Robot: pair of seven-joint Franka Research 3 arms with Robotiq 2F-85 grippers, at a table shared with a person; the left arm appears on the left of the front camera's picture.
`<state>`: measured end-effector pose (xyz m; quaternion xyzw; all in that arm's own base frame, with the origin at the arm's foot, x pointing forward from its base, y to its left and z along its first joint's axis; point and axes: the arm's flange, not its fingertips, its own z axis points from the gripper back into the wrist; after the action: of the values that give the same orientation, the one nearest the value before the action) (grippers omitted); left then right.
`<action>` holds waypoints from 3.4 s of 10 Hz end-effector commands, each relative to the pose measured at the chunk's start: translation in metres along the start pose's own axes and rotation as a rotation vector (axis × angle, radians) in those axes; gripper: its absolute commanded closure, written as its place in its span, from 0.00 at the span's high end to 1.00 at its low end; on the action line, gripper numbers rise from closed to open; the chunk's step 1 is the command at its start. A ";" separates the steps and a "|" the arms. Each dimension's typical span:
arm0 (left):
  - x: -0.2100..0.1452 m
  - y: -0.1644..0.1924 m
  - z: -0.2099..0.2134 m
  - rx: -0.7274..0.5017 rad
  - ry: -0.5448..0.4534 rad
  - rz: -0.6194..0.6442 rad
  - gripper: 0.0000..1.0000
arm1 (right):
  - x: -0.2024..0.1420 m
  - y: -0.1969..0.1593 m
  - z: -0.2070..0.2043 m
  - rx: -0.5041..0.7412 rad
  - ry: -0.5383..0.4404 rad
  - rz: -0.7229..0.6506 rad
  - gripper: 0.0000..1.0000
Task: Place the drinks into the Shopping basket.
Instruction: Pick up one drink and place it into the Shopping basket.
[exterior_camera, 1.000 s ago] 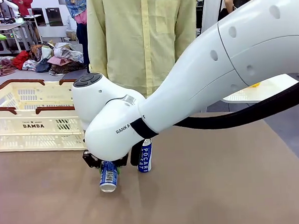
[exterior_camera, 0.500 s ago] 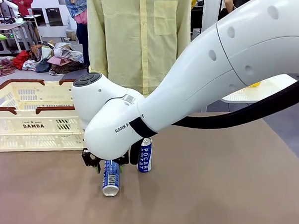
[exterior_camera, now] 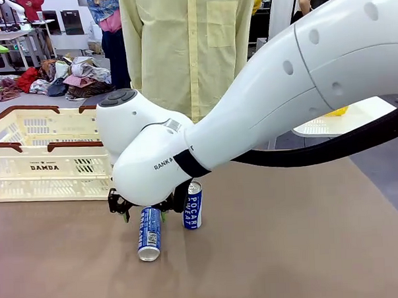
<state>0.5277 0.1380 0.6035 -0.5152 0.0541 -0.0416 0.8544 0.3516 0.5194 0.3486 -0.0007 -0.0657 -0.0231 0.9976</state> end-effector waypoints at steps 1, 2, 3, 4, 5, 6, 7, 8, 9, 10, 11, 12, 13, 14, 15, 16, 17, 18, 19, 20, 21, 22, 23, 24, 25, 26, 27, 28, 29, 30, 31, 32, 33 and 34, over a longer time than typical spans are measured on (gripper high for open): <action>-0.002 -0.004 0.001 -0.013 0.000 0.002 1.00 | -0.002 -0.022 0.041 0.036 -0.033 0.037 1.00; -0.002 -0.004 0.001 -0.013 0.000 0.002 1.00 | -0.002 -0.041 0.078 0.066 -0.042 0.060 1.00; -0.002 -0.004 0.001 -0.013 0.000 0.002 1.00 | 0.000 -0.065 0.116 0.069 -0.032 0.074 1.00; -0.002 -0.004 0.001 -0.013 0.000 0.002 1.00 | 0.008 -0.100 0.150 0.064 -0.013 0.063 1.00; -0.002 -0.004 0.001 -0.013 0.000 0.002 1.00 | 0.014 -0.134 0.167 0.093 0.044 0.156 1.00; -0.002 -0.004 0.001 -0.013 0.000 0.002 1.00 | 0.020 -0.172 0.176 0.140 0.102 0.216 1.00; -0.002 -0.004 0.001 -0.013 0.000 0.002 1.00 | 0.025 -0.211 0.177 0.194 0.156 0.250 1.00; -0.002 -0.004 0.001 -0.013 0.000 0.002 1.00 | 0.033 -0.262 0.174 0.315 0.184 0.213 1.00; -0.002 -0.004 0.001 -0.013 0.000 0.002 1.00 | 0.041 -0.313 0.166 0.411 0.186 0.090 1.00; -0.002 -0.004 0.001 -0.013 0.000 0.002 1.00 | 0.047 -0.364 0.155 0.524 0.213 0.014 1.00; -0.002 -0.004 0.001 -0.013 0.000 0.002 1.00 | 0.052 -0.414 0.141 0.665 0.248 -0.106 1.00; -0.002 -0.004 0.001 -0.013 0.000 0.002 1.00 | 0.052 -0.459 0.124 0.842 0.256 -0.193 1.00; -0.002 -0.004 0.001 -0.013 0.000 0.002 1.00 | 0.050 -0.494 0.106 1.011 0.252 -0.272 1.00; -0.002 -0.004 0.001 -0.013 0.000 0.002 1.00 | 0.049 -0.533 0.076 1.221 0.255 -0.447 1.00; -0.002 -0.004 0.001 -0.013 0.000 0.002 1.00 | 0.051 -0.550 0.044 1.253 0.324 -0.600 1.00; -0.002 -0.004 0.001 -0.013 0.000 0.002 1.00 | 0.051 -0.555 0.022 1.308 0.317 -0.604 1.00; -0.002 -0.004 0.001 -0.013 0.000 0.002 1.00 | 0.053 -0.553 0.007 1.341 0.288 -0.591 1.00; -0.002 -0.004 0.001 -0.013 0.000 0.002 1.00 | 0.037 -0.569 0.045 1.171 0.339 -0.557 1.00; -0.002 -0.004 0.001 -0.013 0.000 0.002 1.00 | 0.037 -0.569 0.045 1.171 0.339 -0.557 1.00; -0.002 -0.004 0.001 -0.013 0.000 0.002 1.00 | 0.037 -0.569 0.045 1.171 0.339 -0.557 1.00; -0.002 -0.004 0.001 -0.013 0.000 0.002 1.00 | 0.037 -0.569 0.045 1.171 0.339 -0.557 1.00; -0.002 -0.004 0.001 -0.013 0.000 0.002 1.00 | 0.037 -0.569 0.045 1.171 0.339 -0.557 1.00; 0.000 0.000 0.000 0.000 -0.001 0.001 1.00 | 0.037 -0.569 0.045 1.171 0.339 -0.557 1.00; -0.009 -0.025 -0.024 0.084 0.001 0.015 1.00 | 0.037 -0.569 0.045 1.171 0.339 -0.557 1.00; -0.018 -0.041 -0.049 0.187 0.012 0.036 1.00 | 0.037 -0.569 0.045 1.171 0.339 -0.557 1.00; -0.029 -0.049 -0.073 0.279 0.044 0.030 1.00 | 0.037 -0.569 0.045 1.171 0.339 -0.557 1.00; -0.043 -0.056 -0.099 0.368 0.085 0.020 1.00 | 0.037 -0.569 0.045 1.171 0.339 -0.557 1.00; -0.061 -0.060 -0.124 0.453 0.114 -0.008 1.00 | 0.037 -0.569 0.045 1.171 0.339 -0.557 1.00; -0.087 -0.060 -0.152 0.529 0.116 -0.044 1.00 | 0.037 -0.569 0.045 1.171 0.339 -0.557 1.00; -0.118 -0.054 -0.172 0.579 -0.012 -0.123 1.00 | 0.037 -0.569 0.045 1.171 0.339 -0.557 1.00; -0.138 -0.047 -0.183 0.600 -0.058 -0.177 1.00 | 0.037 -0.569 0.045 1.171 0.339 -0.557 1.00; -0.149 -0.040 -0.188 0.636 -0.124 -0.210 1.00 | 0.037 -0.569 0.045 1.171 0.339 -0.557 1.00; -0.152 -0.033 -0.193 0.653 -0.124 -0.234 1.00 | 0.037 -0.569 0.045 1.171 0.339 -0.557 1.00; -0.145 -0.030 -0.195 0.699 -0.185 -0.214 1.00 | 0.037 -0.569 0.045 1.171 0.339 -0.557 1.00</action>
<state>0.3515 -0.0263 0.5557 -0.2176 -0.0746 -0.1103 0.9669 0.3571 -0.0500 0.3925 0.5625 0.0855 -0.2353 0.7880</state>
